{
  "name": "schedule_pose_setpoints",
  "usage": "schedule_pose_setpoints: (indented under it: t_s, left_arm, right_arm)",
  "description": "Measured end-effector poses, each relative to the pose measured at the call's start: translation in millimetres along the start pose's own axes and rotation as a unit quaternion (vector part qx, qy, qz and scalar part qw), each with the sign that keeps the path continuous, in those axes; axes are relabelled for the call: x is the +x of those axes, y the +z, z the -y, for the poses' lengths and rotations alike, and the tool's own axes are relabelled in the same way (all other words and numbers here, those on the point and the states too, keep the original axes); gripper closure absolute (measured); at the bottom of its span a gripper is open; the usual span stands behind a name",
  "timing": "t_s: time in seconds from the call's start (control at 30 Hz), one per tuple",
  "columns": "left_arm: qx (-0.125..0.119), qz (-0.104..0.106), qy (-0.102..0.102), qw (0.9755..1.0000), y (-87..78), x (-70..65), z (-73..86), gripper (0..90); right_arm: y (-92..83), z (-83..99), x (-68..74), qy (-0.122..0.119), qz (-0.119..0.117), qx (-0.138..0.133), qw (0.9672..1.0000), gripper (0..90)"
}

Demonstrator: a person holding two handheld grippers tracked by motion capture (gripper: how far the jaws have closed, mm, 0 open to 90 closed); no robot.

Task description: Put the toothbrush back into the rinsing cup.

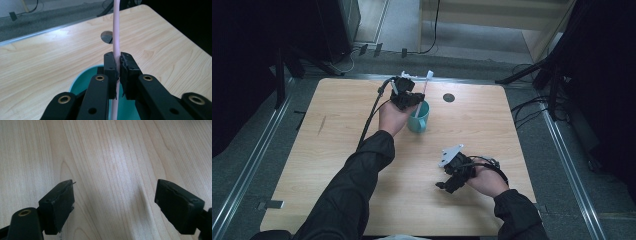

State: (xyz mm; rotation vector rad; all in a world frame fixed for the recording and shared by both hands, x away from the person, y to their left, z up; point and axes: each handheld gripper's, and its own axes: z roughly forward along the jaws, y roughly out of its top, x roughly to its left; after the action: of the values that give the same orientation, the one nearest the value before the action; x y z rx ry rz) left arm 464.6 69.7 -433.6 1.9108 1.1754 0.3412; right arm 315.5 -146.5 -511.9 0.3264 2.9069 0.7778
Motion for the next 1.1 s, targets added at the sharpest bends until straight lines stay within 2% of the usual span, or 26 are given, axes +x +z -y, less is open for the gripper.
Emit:
schedule_pose_setpoints:
  t_s: [0.3, 0.6, 0.83, 1.0, 1.03, 1.1]
  left_arm:
    - [0.018, -0.001, -0.005, 0.9998, 5.4, 3.6, 12.7, 83.7]
    - [0.029, -0.008, 0.001, 0.9996, 10.7, 4.6, 21.5, 83.6]
    - [0.031, -0.006, -0.008, 0.9995, 11.4, 8.6, 24.0, 83.2]
    - [0.031, -0.003, -0.022, 0.9993, 12.0, 12.7, 23.7, 82.7]
    - [0.032, 0.002, -0.031, 0.9990, 12.3, 14.0, 23.1, 82.5]
    - [0.037, -0.001, -0.025, 0.9990, 12.7, 14.0, 22.4, 82.3]
  right_arm:
    - [1.1, -0.4, 0.7, 0.000, -0.002, 0.003, 1.0000, 16.1]
    - [1.7, -0.2, 0.7, 0.000, -0.005, 0.006, 1.0000, 16.1]
    - [2.0, -0.3, 0.8, -0.001, -0.005, 0.006, 1.0000, 16.1]
    - [2.1, -0.5, 1.0, -0.001, -0.005, 0.007, 1.0000, 16.1]
    - [2.0, -0.5, 1.0, -0.001, -0.005, 0.006, 1.0000, 16.1]
    - [2.0, -0.5, 0.9, 0.000, -0.005, 0.006, 1.0000, 16.1]
